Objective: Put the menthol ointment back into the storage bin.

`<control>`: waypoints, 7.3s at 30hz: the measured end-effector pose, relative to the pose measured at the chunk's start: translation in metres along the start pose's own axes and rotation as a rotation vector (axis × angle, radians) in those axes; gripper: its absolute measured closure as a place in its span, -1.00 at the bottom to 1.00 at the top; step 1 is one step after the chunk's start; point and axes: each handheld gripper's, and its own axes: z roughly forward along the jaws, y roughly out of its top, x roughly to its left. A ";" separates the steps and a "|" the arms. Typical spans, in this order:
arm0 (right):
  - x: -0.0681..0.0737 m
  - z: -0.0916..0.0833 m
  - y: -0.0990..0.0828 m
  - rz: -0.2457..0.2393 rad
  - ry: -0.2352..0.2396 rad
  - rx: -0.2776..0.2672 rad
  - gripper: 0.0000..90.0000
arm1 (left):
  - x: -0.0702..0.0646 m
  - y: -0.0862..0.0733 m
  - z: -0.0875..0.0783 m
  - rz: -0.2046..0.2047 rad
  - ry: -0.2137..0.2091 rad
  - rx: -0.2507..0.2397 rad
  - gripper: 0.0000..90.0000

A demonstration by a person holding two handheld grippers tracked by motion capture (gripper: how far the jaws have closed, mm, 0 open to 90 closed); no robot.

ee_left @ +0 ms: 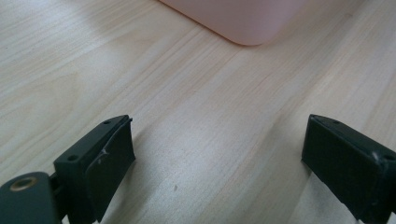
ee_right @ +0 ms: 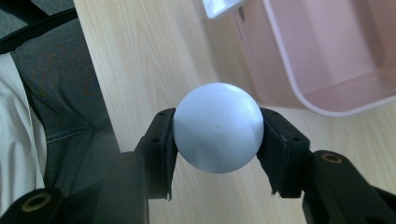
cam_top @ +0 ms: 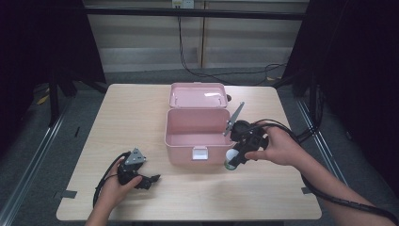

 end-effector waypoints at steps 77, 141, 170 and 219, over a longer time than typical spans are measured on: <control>-0.083 0.006 0.081 0.329 -0.147 0.031 0.12 | 0.000 0.000 0.000 0.002 -0.003 0.004 -0.82; -0.120 0.088 0.094 0.579 -0.181 0.022 0.12 | 0.000 0.000 0.000 0.002 -0.004 0.004 -0.82; -0.125 0.104 0.098 0.619 -0.194 0.040 0.12 | 0.000 0.000 0.000 0.002 -0.003 0.004 -0.82; -0.125 0.117 0.099 0.620 -0.227 0.057 0.10 | 0.000 0.000 0.000 0.003 -0.003 0.005 -0.82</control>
